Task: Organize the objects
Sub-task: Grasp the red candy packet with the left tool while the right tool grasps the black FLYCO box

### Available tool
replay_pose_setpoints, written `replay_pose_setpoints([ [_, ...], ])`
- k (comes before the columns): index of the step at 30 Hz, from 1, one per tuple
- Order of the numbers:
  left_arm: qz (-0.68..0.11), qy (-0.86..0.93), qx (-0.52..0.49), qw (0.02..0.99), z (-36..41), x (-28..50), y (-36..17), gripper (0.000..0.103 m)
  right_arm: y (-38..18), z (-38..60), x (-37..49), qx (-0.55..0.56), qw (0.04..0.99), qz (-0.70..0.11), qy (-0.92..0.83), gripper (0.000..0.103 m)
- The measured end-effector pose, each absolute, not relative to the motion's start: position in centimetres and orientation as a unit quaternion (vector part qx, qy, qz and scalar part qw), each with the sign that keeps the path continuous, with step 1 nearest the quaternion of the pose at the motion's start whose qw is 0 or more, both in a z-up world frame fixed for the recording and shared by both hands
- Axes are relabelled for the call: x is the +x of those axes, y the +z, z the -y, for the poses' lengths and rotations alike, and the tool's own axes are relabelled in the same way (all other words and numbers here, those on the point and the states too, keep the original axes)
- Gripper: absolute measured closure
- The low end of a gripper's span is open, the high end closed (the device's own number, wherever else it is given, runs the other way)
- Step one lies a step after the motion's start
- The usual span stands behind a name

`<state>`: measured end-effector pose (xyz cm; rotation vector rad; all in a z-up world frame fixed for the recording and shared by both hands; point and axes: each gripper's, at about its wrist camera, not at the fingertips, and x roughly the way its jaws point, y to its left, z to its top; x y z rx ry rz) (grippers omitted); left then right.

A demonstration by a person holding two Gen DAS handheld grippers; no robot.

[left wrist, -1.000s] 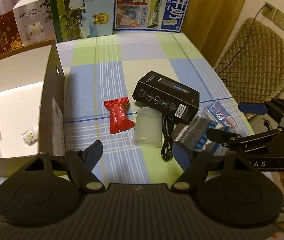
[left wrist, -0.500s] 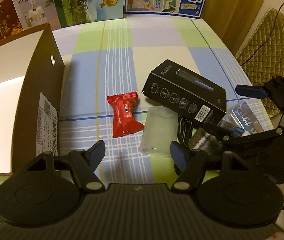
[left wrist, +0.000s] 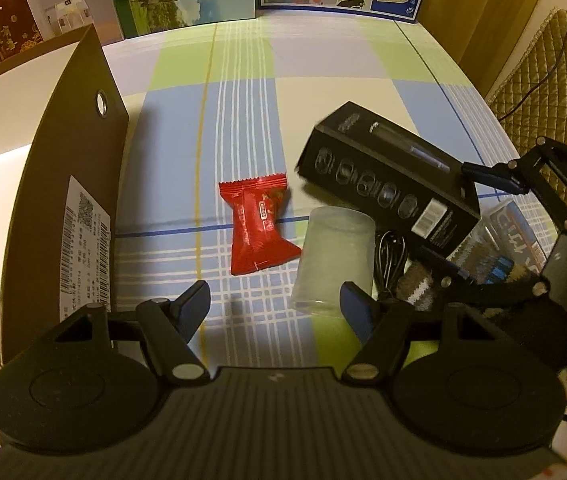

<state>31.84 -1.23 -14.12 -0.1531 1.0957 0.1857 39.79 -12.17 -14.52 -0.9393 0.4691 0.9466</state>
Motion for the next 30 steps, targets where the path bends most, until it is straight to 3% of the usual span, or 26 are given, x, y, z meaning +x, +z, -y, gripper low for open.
replay_pose_setpoints([
  [7, -0.514, 0.087, -0.081, 0.849, 0.8, 32.6, -14.2, 0.035, -10.3, 14.0, 46.2, -0.18, 0.805, -0.37, 0.428, 0.052],
  [10, -0.513, 0.089, -0.089, 0.849, 0.4, 33.5, -14.4, 0.035, -9.5, 14.4, 48.1, -0.126, 0.806, -0.399, 0.418, 0.054],
  [17, -0.512, 0.1, -0.105, 0.847, -1.0, 35.9, -14.8, 0.044, -9.0, 13.0, 48.7, -0.148, 0.808, -0.395, 0.41, 0.054],
  [25, -0.524, 0.104, -0.108, 0.838, -2.3, 37.3, -16.2, 0.067, -9.7, 12.4, 49.3, -0.15, 0.809, -0.402, 0.402, 0.054],
  [27, -0.526, 0.103, -0.11, 0.837, -2.5, 37.5, -16.5, 0.078, -9.7, 12.2, 49.5, -0.15, 0.809, -0.402, 0.402, 0.054],
  [30, -0.525, 0.101, -0.11, 0.838, -2.6, 37.6, -16.7, 0.08, -9.7, 12.0, 49.7, -0.149, 0.809, -0.404, 0.401, 0.054],
])
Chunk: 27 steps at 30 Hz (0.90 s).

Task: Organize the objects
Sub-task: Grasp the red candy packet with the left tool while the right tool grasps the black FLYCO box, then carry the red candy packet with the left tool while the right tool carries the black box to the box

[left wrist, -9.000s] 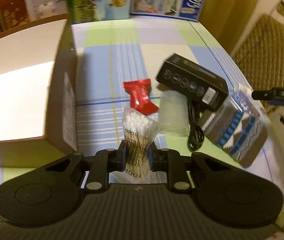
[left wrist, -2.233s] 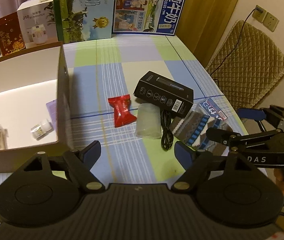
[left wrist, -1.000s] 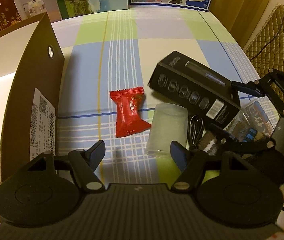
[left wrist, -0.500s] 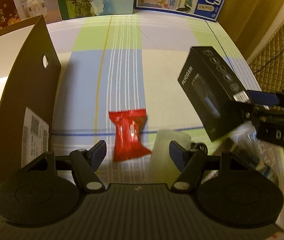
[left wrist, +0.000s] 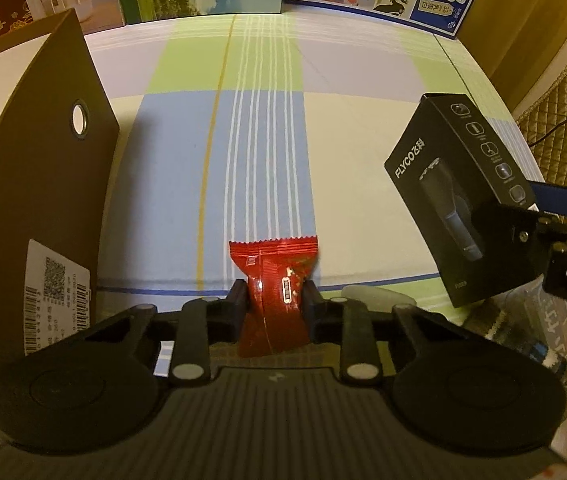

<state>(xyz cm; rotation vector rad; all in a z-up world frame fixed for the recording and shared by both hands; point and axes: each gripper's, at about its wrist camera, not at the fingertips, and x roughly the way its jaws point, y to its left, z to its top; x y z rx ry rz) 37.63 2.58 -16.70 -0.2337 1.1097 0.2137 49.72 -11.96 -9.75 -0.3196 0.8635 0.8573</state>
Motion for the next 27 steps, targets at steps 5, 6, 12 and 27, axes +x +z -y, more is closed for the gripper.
replay_pose_setpoints([
  [5, -0.509, 0.119, -0.089, 0.848, -2.5, 37.5, -16.1, 0.084, -9.9, 11.2, 50.2, -0.156, 0.809, -0.406, 0.395, 0.054],
  [6, -0.506, 0.118, -0.09, 0.85, -2.6, 37.4, -15.8, 0.084, -10.0, 11.0, 50.3, -0.158, 0.809, -0.406, 0.394, 0.054],
  [12, -0.486, 0.121, -0.093, 0.86, -3.2, 36.8, -13.5, 0.084, -10.3, 10.0, 50.7, -0.164, 0.81, -0.409, 0.386, 0.054],
  [27, -0.446, 0.138, -0.108, 0.877, -4.9, 34.9, -9.4, 0.084, -8.8, 9.2, 49.3, -0.178, 0.824, -0.381, 0.38, 0.062],
])
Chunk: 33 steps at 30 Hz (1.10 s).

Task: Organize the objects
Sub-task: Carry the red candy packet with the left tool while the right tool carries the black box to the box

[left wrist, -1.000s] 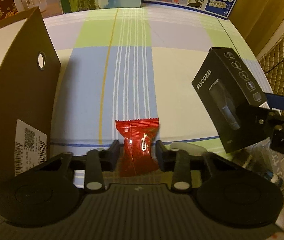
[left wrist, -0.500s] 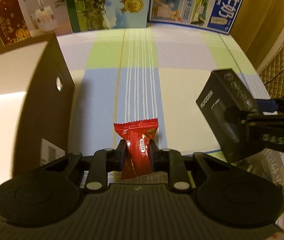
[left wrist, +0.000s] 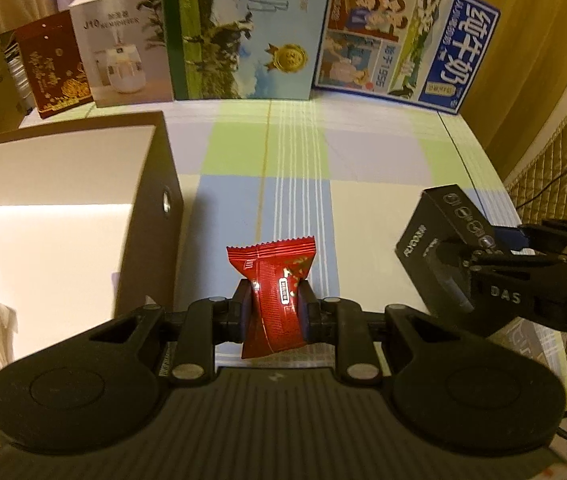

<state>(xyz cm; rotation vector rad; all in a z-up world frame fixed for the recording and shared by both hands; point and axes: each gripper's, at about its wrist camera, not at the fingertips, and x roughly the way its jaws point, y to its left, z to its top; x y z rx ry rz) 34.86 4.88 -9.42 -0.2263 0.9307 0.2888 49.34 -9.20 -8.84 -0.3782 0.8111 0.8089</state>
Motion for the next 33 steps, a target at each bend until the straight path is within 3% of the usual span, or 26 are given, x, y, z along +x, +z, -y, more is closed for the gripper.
replay_pose_setpoints([
  [20, -0.391, 0.148, -0.113, 0.901, -8.5, 30.7, -3.1, 0.084, 1.7, 7.4, 42.6, -0.118, 0.824, -0.307, 0.461, 0.063],
  [33, -0.373, 0.183, -0.118, 0.902, -17.1, 25.3, -0.9, 0.084, 4.4, -0.8, 36.1, -0.081, 0.793, -0.306, 0.521, 0.063],
])
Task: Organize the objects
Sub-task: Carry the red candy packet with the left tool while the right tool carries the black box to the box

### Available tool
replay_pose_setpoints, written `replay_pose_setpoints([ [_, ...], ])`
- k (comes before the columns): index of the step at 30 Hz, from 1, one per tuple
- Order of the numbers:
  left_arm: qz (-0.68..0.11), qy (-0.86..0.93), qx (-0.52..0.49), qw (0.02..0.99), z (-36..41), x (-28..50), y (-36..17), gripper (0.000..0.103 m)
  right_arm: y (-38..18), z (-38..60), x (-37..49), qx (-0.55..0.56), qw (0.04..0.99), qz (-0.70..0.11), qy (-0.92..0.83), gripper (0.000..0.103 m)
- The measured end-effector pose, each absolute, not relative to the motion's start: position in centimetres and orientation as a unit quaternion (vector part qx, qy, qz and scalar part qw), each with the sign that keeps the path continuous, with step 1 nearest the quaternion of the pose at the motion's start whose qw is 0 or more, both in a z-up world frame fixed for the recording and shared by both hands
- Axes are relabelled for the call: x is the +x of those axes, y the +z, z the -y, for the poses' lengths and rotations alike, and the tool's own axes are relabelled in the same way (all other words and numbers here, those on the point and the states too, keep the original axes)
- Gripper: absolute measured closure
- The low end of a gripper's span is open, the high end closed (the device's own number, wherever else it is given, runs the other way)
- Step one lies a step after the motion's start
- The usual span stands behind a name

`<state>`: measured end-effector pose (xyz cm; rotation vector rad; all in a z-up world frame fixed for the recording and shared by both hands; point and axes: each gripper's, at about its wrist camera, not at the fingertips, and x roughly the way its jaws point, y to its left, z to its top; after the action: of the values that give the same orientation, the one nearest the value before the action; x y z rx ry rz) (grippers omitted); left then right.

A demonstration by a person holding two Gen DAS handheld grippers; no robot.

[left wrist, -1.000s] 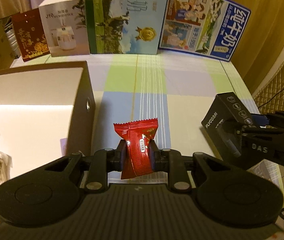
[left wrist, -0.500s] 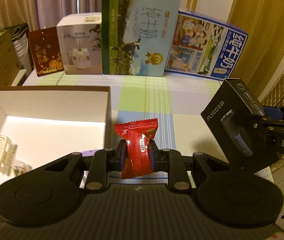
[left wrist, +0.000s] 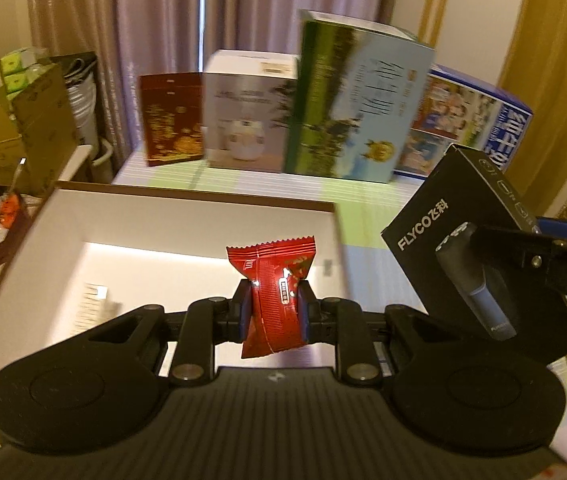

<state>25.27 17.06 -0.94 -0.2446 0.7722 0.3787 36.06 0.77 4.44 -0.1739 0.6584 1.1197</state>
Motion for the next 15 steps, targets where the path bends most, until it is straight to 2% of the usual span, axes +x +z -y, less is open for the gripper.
replay_pose_setpoints([
  [15, -0.407, 0.202, -0.114, 0.883, -27.8, 22.7, -2.9, 0.084, 0.3, -11.5, 32.7, -0.107, 0.779, -0.339, 0.516, 0.063],
])
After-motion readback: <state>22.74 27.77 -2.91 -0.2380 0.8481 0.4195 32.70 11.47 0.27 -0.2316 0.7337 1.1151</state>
